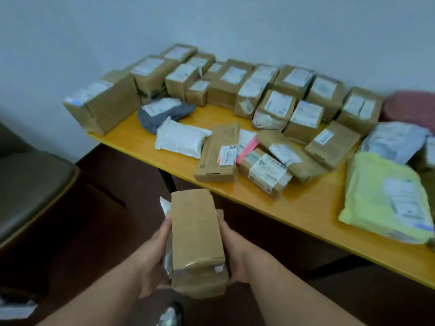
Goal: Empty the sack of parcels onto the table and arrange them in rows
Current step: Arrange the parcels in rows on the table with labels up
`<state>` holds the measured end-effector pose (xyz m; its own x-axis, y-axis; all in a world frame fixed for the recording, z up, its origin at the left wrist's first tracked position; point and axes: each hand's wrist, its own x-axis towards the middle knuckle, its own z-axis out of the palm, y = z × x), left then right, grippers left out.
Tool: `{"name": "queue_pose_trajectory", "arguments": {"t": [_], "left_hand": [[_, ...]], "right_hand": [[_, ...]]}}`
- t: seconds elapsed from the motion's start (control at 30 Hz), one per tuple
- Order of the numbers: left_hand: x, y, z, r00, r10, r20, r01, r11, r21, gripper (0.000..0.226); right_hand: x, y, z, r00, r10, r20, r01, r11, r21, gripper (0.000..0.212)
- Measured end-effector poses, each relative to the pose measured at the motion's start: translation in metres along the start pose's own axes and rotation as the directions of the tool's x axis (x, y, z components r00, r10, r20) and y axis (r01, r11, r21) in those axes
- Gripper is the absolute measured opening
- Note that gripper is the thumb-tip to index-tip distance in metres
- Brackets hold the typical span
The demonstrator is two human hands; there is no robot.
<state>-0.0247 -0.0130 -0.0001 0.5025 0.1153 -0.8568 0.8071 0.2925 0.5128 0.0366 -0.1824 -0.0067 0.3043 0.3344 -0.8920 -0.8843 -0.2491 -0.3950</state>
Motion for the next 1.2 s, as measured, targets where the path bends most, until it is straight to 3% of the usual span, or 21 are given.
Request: {"name": "queue_pose_trajectory", "arguments": {"t": [0.1, 0.3, 0.37, 0.5, 0.63, 0.7, 0.87, 1.03, 1.2], "left_hand": [[-0.058, 0.038, 0.01, 0.998, 0.066, 0.023, -0.066, 0.998, 0.007, 0.093], [-0.113, 0.104, 0.028, 0.988, 0.149, 0.027, -0.151, 0.987, 0.054, 0.095], [-0.117, 0.129, 0.035, 0.983, 0.173, 0.059, -0.177, 0.982, 0.065, 0.093], [-0.112, 0.181, 0.042, 0.975, 0.196, 0.104, -0.208, 0.971, 0.121, 0.113], [-0.095, 0.231, 0.043, 0.963, 0.231, 0.137, -0.255, 0.946, 0.201, 0.099], [-0.086, 0.255, 0.039, 0.964, 0.216, 0.157, -0.249, 0.938, 0.24, 0.104], [-0.074, 0.309, 0.02, 0.955, 0.224, 0.195, -0.276, 0.911, 0.305, 0.099], [-0.043, 0.362, 0.001, 0.957, 0.202, 0.209, -0.26, 0.916, 0.304, 0.129], [-0.012, 0.405, 0.004, 0.966, 0.212, 0.149, -0.247, 0.926, 0.285, 0.108]], "right_hand": [[-0.066, -0.033, 0.006, 1.0, -0.011, 0.008, 0.011, 0.999, -0.046, 0.108], [-0.117, -0.088, 0.009, 0.989, -0.12, -0.087, 0.104, 0.98, -0.169, 0.147], [-0.131, -0.108, 0.007, 0.979, -0.168, -0.113, 0.147, 0.973, -0.177, 0.142], [-0.142, -0.15, 0.003, 0.962, -0.216, -0.167, 0.194, 0.971, -0.138, 0.14], [-0.132, -0.191, 0.008, 0.935, -0.259, -0.241, 0.249, 0.966, -0.073, 0.134], [-0.125, -0.208, 0.014, 0.926, -0.245, -0.287, 0.246, 0.969, -0.033, 0.139], [-0.111, -0.249, 0.035, 0.914, -0.281, -0.293, 0.303, 0.953, 0.031, 0.116], [-0.075, -0.301, 0.045, 0.938, -0.252, -0.236, 0.267, 0.963, 0.032, 0.123], [-0.036, -0.346, 0.035, 0.929, -0.281, -0.24, 0.304, 0.951, 0.065, 0.117]]}}
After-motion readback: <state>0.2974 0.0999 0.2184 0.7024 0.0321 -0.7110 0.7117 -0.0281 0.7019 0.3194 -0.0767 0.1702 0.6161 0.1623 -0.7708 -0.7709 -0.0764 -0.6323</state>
